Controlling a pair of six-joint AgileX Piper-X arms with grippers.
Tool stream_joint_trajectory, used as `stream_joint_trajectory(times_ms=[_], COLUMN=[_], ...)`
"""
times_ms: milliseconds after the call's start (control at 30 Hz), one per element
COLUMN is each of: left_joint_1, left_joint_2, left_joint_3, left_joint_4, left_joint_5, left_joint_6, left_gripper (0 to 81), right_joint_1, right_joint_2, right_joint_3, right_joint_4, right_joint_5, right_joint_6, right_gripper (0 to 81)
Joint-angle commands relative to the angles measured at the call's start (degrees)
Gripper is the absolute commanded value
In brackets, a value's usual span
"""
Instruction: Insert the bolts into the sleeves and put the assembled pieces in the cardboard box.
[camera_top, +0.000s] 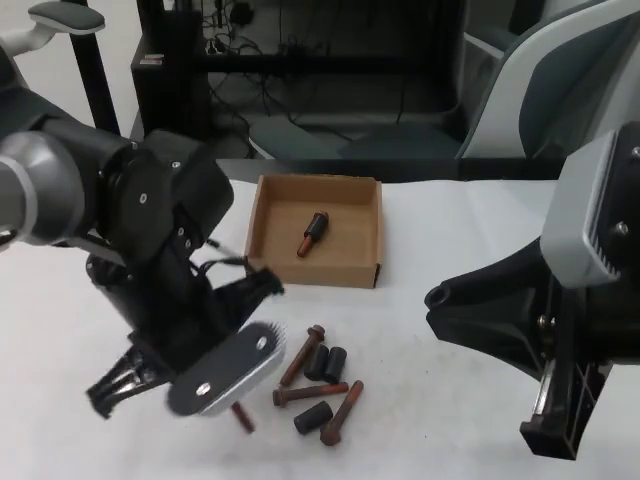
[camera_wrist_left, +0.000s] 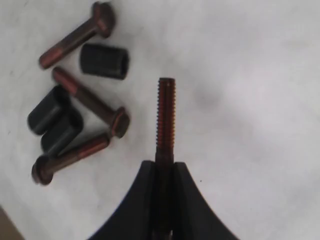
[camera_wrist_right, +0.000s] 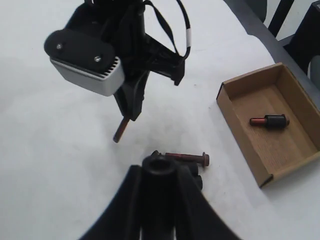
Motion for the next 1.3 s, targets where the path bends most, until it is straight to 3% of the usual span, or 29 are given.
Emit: stream_joint_trajectory(times_ms=[0,133,467,800,1067,1133,1267], left_joint_1=[0.05,0.05,2.77,2.72,2.72,2.72,2.72], left_joint_2=[-0.95,-0.95,3.25,8.43,8.43,8.43,8.43], left_joint_3=[0.59,3.98,8.61,8.43,8.29,8.29,8.29], left_joint_4=[1.65,-2.22,-22.63,-24.18,-23.75,-23.66,-23.37], left_joint_5=[0.4,-1.06,-0.85,-0.9,-0.86,-0.86,-1.48], left_joint_6=[13.42,21.79,23.98,25.45,19.51,18.03,15.56], left_gripper=[1.7,1.7,1.7,1.7,0.3,8.3,37.5], right_joint_1=[-0.22,-0.22,-0.22,-0.22,-0.22,-0.22,-0.22], right_joint_2=[-0.55,-0.55,-0.55,-0.55,-0.55,-0.55,-0.55], right_joint_3=[-0.22,-0.22,-0.22,-0.22,-0.22,-0.22,-0.22], right_joint_4=[-0.2,-0.2,-0.2,-0.3,-0.41,-0.41,-0.41], right_joint_5=[-0.88,-0.88,-0.88,-0.11,-0.11,-0.11,-0.11], right_joint_6=[-0.66,-0.33,1.89,2.45,2.61,2.61,2.38], right_gripper=[0.4,0.4,0.4,0.4,0.4,0.4,0.4])
